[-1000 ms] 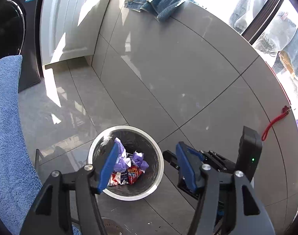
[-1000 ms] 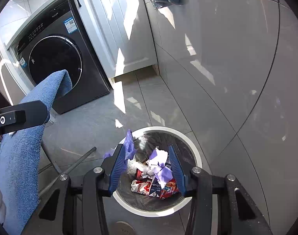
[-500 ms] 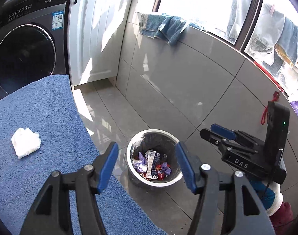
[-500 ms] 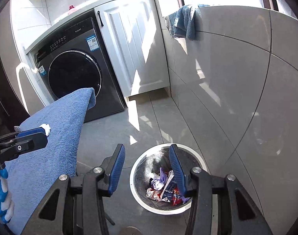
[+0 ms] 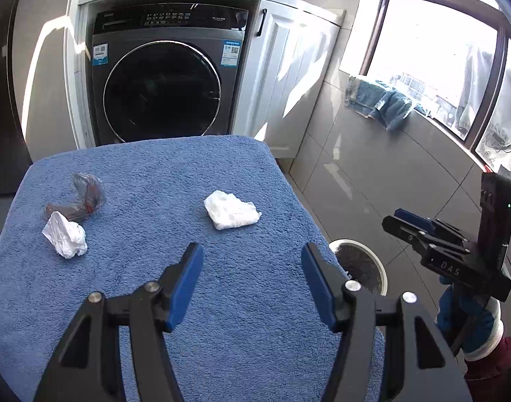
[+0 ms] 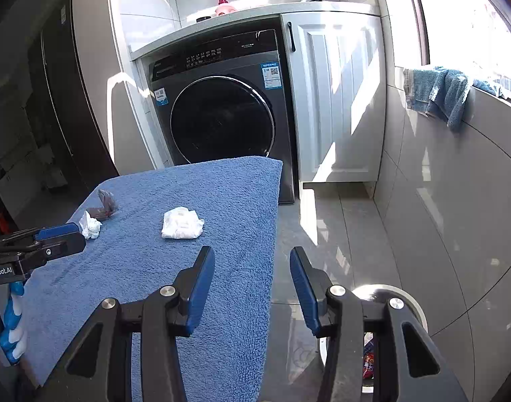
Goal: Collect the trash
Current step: 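Move both grippers back over the tissues on the towel, then grasp the white tissue with right gripper while left gripper reaches the other tissue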
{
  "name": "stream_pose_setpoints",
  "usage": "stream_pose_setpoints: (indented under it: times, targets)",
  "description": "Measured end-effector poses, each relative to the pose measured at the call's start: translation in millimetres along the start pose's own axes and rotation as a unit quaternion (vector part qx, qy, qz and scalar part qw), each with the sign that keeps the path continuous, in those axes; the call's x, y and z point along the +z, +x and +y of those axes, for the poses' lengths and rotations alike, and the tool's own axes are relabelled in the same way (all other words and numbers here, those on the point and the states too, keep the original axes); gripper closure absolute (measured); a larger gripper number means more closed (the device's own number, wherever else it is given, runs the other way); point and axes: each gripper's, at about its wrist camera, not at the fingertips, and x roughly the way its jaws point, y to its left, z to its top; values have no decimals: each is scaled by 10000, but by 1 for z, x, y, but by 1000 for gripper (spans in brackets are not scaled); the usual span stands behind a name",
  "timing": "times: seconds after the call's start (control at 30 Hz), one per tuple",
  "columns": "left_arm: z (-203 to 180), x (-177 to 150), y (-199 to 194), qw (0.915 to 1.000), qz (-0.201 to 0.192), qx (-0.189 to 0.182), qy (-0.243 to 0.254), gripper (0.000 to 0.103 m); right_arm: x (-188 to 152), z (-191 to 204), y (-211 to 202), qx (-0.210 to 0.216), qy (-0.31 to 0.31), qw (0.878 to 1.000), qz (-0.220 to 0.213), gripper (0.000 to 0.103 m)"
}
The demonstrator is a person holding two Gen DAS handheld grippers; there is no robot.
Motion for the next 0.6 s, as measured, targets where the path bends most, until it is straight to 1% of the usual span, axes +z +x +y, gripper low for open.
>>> stream_pose_setpoints:
  times: [0.1, 0.27, 0.33, 0.43, 0.6]
  targets:
    - [36, 2, -8, 9991, -89, 298, -282, 44, 6, 21, 33, 254, -101, 9994, 198, 59]
    - [95, -2, -10, 9936, -139, 774, -808, 44, 15, 45, 85, 539, -238, 9970, 502, 59]
    - [113, -4, -9, 9912, -123, 849, -1005, 44, 17, 53, 107, 583, -310, 9959, 622, 59]
    - [132, -7, -6, 9880, -109, 999, -1171, 44, 20, 58, 137, 634, -331, 9942, 799, 59]
    - [151, -11, -4, 9847, -104, 1109, -1343, 44, 18, 57, 174, 582, -295, 9923, 1049, 59]
